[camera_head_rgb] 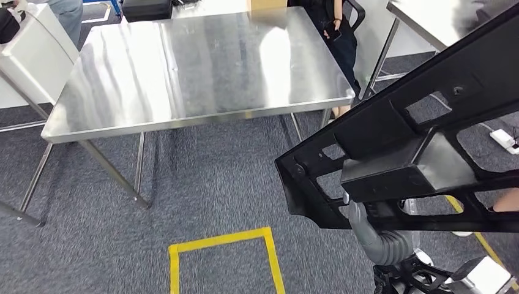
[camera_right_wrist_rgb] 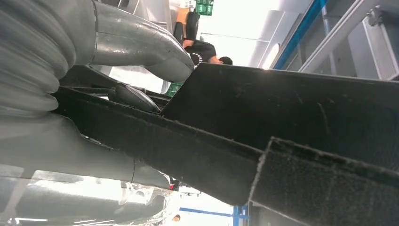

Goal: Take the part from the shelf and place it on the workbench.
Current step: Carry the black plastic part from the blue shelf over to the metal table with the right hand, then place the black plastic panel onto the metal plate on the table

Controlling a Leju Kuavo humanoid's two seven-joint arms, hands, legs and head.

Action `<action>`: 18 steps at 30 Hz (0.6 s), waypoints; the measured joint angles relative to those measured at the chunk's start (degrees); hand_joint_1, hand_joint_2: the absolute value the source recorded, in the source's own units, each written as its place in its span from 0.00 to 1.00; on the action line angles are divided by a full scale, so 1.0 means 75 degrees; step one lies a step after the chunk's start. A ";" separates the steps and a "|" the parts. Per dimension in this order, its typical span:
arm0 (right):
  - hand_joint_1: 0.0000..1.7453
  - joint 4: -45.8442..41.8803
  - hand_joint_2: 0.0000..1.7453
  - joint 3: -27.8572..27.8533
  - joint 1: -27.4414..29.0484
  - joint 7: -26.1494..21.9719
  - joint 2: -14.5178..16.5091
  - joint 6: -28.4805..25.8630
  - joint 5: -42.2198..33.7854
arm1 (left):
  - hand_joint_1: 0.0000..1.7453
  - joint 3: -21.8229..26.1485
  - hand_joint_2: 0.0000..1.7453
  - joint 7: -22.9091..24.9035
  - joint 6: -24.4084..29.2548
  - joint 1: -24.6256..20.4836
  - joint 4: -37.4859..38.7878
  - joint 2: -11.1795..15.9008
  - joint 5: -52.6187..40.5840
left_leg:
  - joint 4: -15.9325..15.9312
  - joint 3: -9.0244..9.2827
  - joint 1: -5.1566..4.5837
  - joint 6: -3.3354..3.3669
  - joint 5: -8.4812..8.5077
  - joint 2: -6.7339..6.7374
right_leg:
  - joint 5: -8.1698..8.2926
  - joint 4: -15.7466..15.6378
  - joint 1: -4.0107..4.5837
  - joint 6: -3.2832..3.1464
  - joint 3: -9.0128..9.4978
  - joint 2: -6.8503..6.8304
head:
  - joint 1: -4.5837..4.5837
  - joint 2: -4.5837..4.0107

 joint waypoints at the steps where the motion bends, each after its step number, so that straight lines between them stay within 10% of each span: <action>1: 1.00 0.0024 1.00 0.0001 0.0009 0.0025 0.0012 0.0017 0.0007 | 0.00 0.0002 1.00 0.0001 0.0003 0.0043 0.0011 0.0011 0.0001 | -0.0267 -0.0015 -0.0052 0.0068 0.0639 -0.0038 | -0.0168 -0.0074 0.0023 0.0019 0.0192 0.0031 | 0.0014 0.0000; 2: 1.00 0.0036 1.00 0.0002 0.0019 0.0050 0.0025 0.0041 0.0012 | 0.00 0.0004 1.00 -0.0001 0.0007 0.0072 0.0017 0.0019 0.0004 | -0.0382 0.0021 -0.0088 0.0099 0.0956 -0.0087 | -0.0258 -0.0092 0.0051 0.0068 0.0388 0.0070 | 0.0026 0.0000; 4: 1.00 0.0004 1.00 0.0004 0.0001 0.0084 0.0049 0.0096 0.0019 | 0.00 0.0004 1.00 -0.0009 0.0012 0.0035 0.0013 -0.0004 0.0010 | -0.0343 0.0308 -0.0093 0.0108 0.0784 -0.0161 | -0.0099 0.0309 0.0107 0.0241 0.0482 0.0099 | 0.0036 0.0001; 7: 1.00 -0.0033 1.00 0.0006 -0.0044 0.0099 0.0056 0.0125 0.0016 | 0.00 0.0004 1.00 -0.0021 0.0020 -0.0094 0.0007 -0.0034 0.0025 | -0.0395 0.0844 -0.0043 0.0226 0.0415 -0.0177 | 0.0256 0.2004 0.0109 0.0401 -0.0459 -0.0001 | 0.0024 -0.0001; 10: 1.00 -0.0020 1.00 0.0012 -0.0023 0.0109 0.0053 0.0125 0.0018 | 0.00 0.0004 1.00 -0.0017 0.0024 -0.0103 0.0007 -0.0037 0.0031 | -0.0461 0.1403 -0.0016 0.0270 -0.0042 -0.0207 | -0.0633 0.2646 0.0081 0.0217 -0.1626 -0.0059 | 0.0062 0.0001; 12: 1.00 0.0004 1.00 0.0012 -0.0009 0.0111 0.0050 0.0125 0.0016 | 0.00 0.0004 1.00 -0.0015 0.0018 -0.0080 0.0009 -0.0046 0.0034 | -0.0538 0.1823 0.0016 0.0246 -0.0342 -0.0241 | -0.1080 0.2295 0.0040 0.0269 -0.2114 -0.0072 | 0.0067 0.0001; 13: 1.00 0.0019 1.00 0.0012 -0.0003 0.0112 0.0050 0.0125 0.0015 | 0.00 0.0004 1.00 -0.0015 0.0015 -0.0075 0.0011 -0.0052 0.0035 | -0.0573 0.2017 0.0032 0.0224 -0.0488 -0.0253 | -0.0952 0.1939 0.0021 0.0369 -0.2256 -0.0086 | 0.0067 0.0001; 16: 1.00 0.0031 1.00 0.0016 0.0023 0.0116 0.0046 0.0125 0.0017 | 0.00 0.0004 1.00 -0.0015 0.0016 -0.0092 0.0004 -0.0062 0.0036 | -0.0659 0.2569 0.0053 0.0115 -0.1034 -0.0258 | 0.0693 0.0761 0.0031 0.0772 -0.2245 -0.0233 | 0.0074 0.0001; 18: 1.00 -0.0060 1.00 0.0021 -0.0004 0.0117 0.0058 0.0125 0.0017 | 0.00 0.0004 1.00 -0.0018 0.0017 -0.0183 -0.0047 -0.0071 0.0036 | -0.0522 0.2915 0.0059 0.0007 -0.1150 -0.0217 | 0.1155 0.0477 0.0065 0.0607 -0.2005 -0.0211 | 0.0072 0.0001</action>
